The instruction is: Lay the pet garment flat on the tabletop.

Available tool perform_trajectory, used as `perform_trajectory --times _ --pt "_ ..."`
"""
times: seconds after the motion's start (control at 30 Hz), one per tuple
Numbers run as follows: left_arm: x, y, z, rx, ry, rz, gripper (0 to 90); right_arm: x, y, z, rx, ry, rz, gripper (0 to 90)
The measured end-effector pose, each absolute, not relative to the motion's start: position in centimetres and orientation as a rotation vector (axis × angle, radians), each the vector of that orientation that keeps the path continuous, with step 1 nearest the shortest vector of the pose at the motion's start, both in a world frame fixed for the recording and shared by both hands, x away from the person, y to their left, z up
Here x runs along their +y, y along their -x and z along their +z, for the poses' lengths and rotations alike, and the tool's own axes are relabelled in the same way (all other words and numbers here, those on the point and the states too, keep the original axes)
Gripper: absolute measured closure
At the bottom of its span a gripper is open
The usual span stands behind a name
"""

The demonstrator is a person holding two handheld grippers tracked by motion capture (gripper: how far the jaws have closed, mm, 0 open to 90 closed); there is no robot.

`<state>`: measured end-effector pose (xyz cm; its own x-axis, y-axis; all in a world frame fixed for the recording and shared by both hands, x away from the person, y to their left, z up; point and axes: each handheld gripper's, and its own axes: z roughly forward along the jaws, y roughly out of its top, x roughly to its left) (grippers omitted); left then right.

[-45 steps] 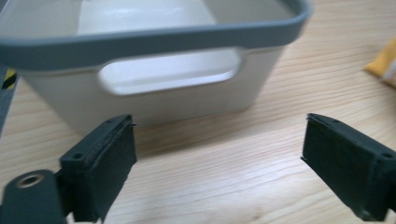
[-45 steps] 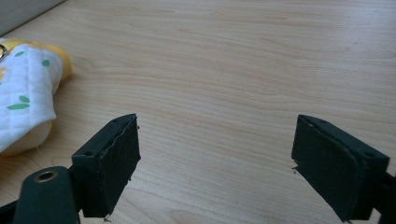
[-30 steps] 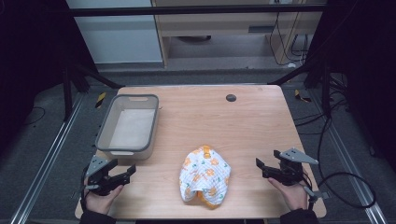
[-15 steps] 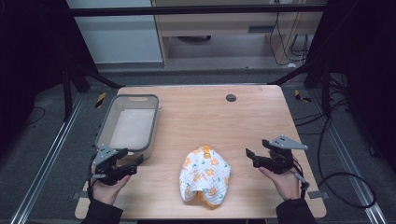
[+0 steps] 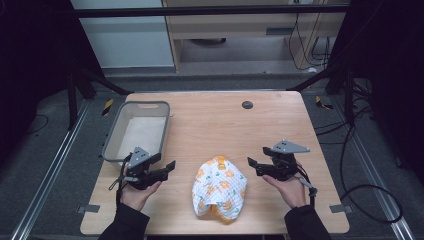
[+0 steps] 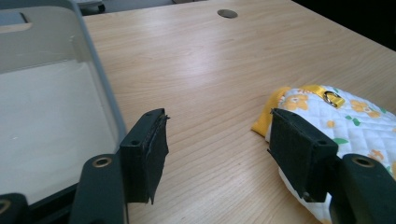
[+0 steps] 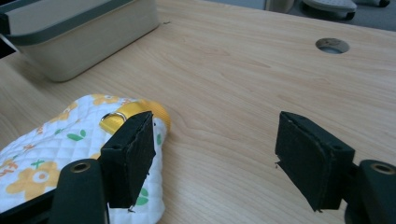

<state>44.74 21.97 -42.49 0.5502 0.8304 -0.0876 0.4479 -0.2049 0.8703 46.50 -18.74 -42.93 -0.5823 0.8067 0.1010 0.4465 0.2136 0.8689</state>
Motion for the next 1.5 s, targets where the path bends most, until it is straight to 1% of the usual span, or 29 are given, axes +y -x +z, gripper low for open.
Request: perform_trajectory --times 0.17,0.37,0.5,0.77,0.83,0.93,1.07,1.1,1.13,1.23,1.27,1.3,1.4,1.5 --pt "20.1 -45.4 -43.0 1.019 -1.874 0.468 38.6 -18.0 -46.6 -43.3 2.147 -1.152 1.332 29.4" --pt "18.4 -45.8 -43.7 0.988 -1.920 0.433 38.9 -17.3 -46.5 -43.9 2.182 -1.147 1.332 31.5" --pt "16.6 -46.4 -44.4 0.963 -1.952 0.387 38.2 -16.5 -46.7 -45.1 2.234 -1.139 1.318 33.7" --pt "15.0 -47.1 -45.5 0.945 -2.004 0.340 36.6 -15.2 -47.0 -46.8 2.320 -1.147 1.295 37.0" --pt "14.5 -47.4 -46.1 0.944 -2.033 0.307 37.5 -15.0 -46.9 -47.1 2.334 -1.155 1.296 37.9" --pt "14.3 -47.5 -47.0 0.943 -2.040 0.263 44.3 -14.7 -47.0 -47.6 2.366 -1.143 1.277 40.8" --pt "13.9 -47.7 -47.8 0.939 -2.060 0.213 50.2 -14.5 -47.0 -48.0 2.399 -1.136 1.271 46.0" --pt "13.8 -47.6 -47.9 0.934 -2.063 0.204 52.7 -14.4 -47.0 -48.1 2.408 -1.136 1.269 48.1" --pt "13.8 -47.6 -47.9 0.934 -2.063 0.204 55.7 -14.4 -47.0 -48.1 2.408 -1.136 1.269 48.1" --pt "13.4 -47.5 -48.2 0.919 -2.092 0.169 64.8 -14.1 -47.1 -48.7 2.446 -1.134 1.267 58.1" --pt "13.4 -47.5 -48.2 0.919 -2.092 0.169 67.0 -14.1 -47.1 -48.7 2.446 -1.134 1.267 58.1" --pt "13.1 -47.4 -48.4 0.921 -2.103 0.151 70.0 -13.8 -47.2 -48.9 2.468 -1.131 1.248 65.1" --pt "13.1 -47.3 -48.5 0.923 -2.102 0.130 81.5 -13.5 -47.2 -49.2 2.482 -1.127 1.236 73.6" --pt "13.1 -47.3 -48.5 0.923 -2.106 0.122 87.0 -13.6 -47.2 -49.1 2.488 -1.115 1.243 82.8"
